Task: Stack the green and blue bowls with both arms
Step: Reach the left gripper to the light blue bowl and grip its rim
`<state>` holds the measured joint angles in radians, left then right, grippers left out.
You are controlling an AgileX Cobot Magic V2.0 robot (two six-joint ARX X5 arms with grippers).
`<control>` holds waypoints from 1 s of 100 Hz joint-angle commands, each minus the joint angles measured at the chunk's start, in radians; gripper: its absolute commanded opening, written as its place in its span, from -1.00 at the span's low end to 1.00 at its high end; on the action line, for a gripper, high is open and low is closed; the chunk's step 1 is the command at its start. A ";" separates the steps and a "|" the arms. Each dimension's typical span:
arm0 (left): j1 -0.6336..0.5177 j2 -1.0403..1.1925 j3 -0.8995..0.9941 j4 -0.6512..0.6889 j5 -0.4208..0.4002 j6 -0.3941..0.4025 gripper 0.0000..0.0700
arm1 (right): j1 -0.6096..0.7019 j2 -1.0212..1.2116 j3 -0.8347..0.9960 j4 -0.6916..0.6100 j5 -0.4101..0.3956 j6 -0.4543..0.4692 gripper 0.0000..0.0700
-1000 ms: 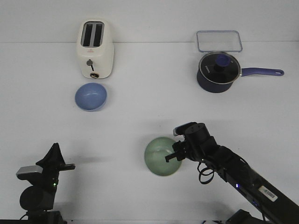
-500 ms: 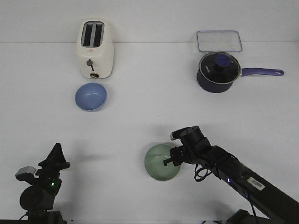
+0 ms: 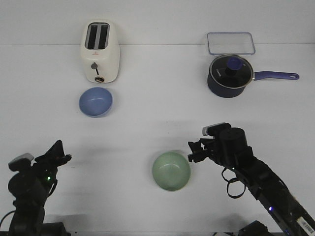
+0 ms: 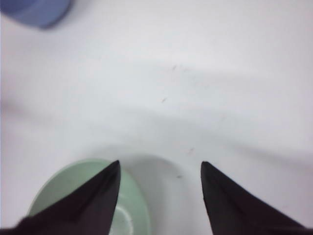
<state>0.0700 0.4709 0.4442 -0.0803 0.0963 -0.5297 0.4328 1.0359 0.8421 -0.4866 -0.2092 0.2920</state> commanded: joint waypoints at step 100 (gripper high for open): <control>0.001 1.359 0.878 -0.187 0.111 0.320 -0.70 | -0.020 -0.007 0.013 -0.039 -0.003 -0.054 -0.01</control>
<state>0.0700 1.8111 1.3014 -0.2638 0.2058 -0.2230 0.4084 1.0199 0.8421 -0.5343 -0.2100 0.2501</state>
